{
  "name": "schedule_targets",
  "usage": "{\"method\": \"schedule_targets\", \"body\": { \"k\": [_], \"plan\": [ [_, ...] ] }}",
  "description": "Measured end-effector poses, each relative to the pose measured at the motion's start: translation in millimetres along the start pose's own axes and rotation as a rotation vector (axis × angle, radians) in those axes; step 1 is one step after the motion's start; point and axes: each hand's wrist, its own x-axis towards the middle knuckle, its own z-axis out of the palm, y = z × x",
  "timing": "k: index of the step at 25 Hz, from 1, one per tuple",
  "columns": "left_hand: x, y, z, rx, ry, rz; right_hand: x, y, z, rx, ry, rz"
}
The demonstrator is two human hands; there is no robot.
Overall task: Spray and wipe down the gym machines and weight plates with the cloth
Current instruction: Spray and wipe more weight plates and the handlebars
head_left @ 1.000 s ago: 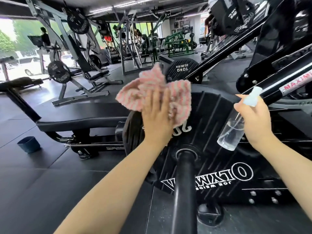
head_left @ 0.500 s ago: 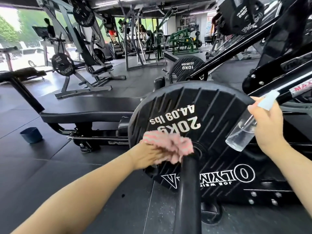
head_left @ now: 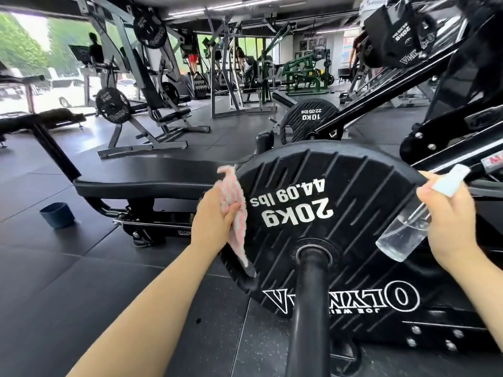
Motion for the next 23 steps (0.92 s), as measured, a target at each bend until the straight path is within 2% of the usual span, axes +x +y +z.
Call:
{"method": "schedule_targets", "body": {
  "k": [3,5,8,13,16,18,21,23],
  "plan": [
    [-9.7,-17.1,6.7,-0.263,-0.019,-0.095,3.2,6.9,-2.1,-0.056,0.037,0.018],
    [-16.7,-20.7,9.3,-0.336,-0.046,-0.141,0.5,1.6,-0.4,-0.05,0.025,0.023],
    [-24.3,-29.0,16.5,-0.324,-0.078,-0.18,-5.2,-5.3,0.5,-0.06,0.037,0.025],
    [-36.5,-23.3,27.4,-0.352,-0.015,-0.28,-6.3,-10.9,-1.9,-0.025,0.003,0.054],
    [-53.1,-37.7,48.6,-0.273,-0.025,-0.475,-11.6,-7.9,-9.7,0.018,-0.015,0.063],
    [-56.7,-38.2,53.6,-0.227,-0.018,-0.541,-19.8,-4.8,-13.2,0.054,0.01,0.076],
    [-37.9,-18.1,37.1,-0.073,0.0,-0.482,-32.5,1.1,-22.5,0.047,0.102,0.167],
    [-19.9,-3.9,23.8,-0.002,0.068,-0.332,-37.1,-2.4,-26.7,-0.173,0.169,0.24]
  ]
}}
